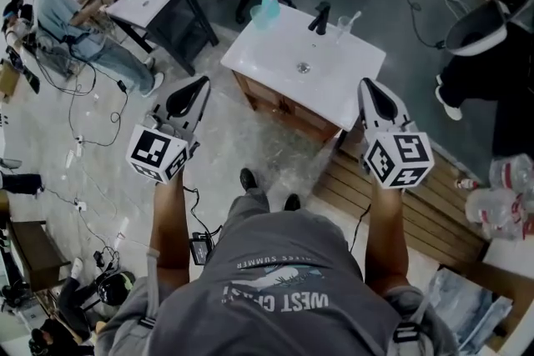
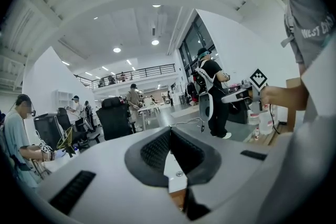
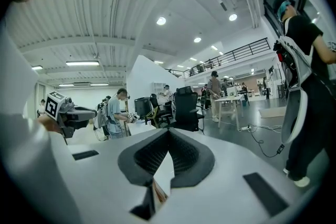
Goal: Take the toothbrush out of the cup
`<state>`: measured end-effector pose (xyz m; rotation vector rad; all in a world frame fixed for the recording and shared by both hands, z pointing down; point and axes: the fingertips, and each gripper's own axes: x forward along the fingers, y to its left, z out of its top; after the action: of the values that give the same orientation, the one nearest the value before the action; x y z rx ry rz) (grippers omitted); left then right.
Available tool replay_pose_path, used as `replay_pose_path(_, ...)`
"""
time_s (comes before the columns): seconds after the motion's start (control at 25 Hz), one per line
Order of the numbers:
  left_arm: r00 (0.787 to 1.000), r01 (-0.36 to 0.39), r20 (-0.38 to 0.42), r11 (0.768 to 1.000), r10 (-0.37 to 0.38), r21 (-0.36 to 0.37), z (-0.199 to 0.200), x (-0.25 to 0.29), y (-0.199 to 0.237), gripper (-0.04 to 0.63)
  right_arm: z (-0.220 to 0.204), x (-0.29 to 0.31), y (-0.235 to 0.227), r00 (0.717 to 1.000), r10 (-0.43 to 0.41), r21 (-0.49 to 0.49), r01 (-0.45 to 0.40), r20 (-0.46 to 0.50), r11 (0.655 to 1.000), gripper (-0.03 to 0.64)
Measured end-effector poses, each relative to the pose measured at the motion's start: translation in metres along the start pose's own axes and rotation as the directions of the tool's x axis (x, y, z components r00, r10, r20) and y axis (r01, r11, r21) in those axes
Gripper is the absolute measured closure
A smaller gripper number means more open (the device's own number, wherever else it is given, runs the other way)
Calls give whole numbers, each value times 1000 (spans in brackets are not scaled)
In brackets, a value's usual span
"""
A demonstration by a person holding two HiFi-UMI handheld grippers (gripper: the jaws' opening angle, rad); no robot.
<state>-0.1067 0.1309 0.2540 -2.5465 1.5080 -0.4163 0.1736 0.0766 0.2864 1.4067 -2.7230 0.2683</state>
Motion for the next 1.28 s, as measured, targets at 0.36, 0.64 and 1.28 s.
replay_pose_path(0.36, 994, 103, 46, 995, -103, -8, -3, 59, 17, 595, -3, 8, -20, 995, -99, -8, 99, -28, 995, 606)
replay_pose_path(0.64, 976, 197, 93, 980, -195, -8, -1, 110, 47, 595, 7, 32, -28, 981, -190, -19, 189, -38, 982, 606)
replay_pose_path(1.28, 941, 317, 128, 948, -313, -18, -23, 185, 140, 595, 18, 114, -22, 942, -331, -9, 331, -53, 943, 606)
